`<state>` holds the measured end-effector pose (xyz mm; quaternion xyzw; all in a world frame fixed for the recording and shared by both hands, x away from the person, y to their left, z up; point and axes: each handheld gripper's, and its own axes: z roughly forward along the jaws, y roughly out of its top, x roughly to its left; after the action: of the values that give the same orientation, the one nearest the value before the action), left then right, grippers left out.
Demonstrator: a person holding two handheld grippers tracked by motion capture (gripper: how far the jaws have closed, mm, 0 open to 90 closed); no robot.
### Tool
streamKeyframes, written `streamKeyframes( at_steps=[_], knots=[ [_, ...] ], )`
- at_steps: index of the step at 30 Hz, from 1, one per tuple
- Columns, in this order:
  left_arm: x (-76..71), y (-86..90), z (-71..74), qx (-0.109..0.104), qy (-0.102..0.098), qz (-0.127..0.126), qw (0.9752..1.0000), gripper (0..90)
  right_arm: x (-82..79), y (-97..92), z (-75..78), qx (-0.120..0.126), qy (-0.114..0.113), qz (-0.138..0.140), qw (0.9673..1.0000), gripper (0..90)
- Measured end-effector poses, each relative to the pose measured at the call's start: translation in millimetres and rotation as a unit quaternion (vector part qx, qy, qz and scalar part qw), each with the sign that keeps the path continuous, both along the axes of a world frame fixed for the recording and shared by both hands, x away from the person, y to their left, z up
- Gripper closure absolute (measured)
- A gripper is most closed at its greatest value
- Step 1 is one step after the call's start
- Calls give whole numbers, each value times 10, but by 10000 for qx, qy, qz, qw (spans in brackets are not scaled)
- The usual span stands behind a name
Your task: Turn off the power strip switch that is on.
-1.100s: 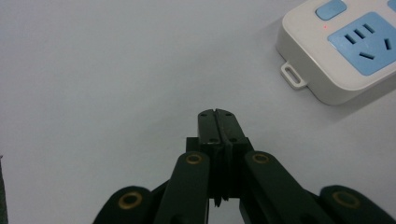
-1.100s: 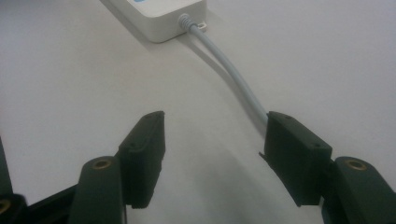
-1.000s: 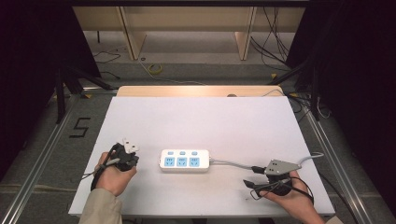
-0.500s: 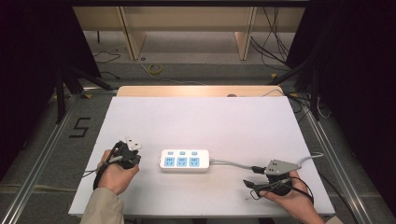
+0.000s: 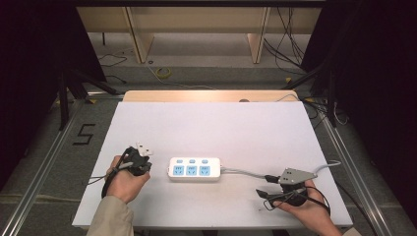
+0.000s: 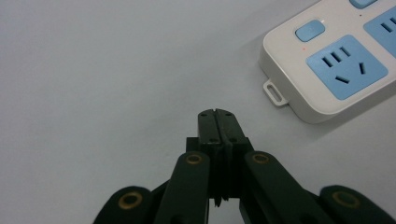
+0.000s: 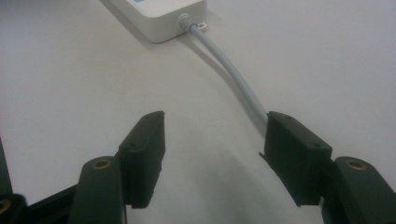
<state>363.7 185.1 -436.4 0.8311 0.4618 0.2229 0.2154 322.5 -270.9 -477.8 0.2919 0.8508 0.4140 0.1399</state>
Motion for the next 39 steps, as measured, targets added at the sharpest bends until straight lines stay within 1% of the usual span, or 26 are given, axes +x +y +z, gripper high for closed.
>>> streamKeyframes(
  at_steps=[5,8,11,39],
  knots=[
    [11,-29,1,27,16,-11,10000,897,0,0,-1,2,1,1,10000,393],
    [19,-40,0,7,21,0,10000,897,0,0,-1,0,-3,4,10000,393],
    [27,-47,6,14,58,-17,10000,897,-1,1,-1,-1,-3,6,10000,392],
    [90,-155,43,1,96,-76,9999,897,-2,1,-1,-9,5,7,10000,393]
  ],
)
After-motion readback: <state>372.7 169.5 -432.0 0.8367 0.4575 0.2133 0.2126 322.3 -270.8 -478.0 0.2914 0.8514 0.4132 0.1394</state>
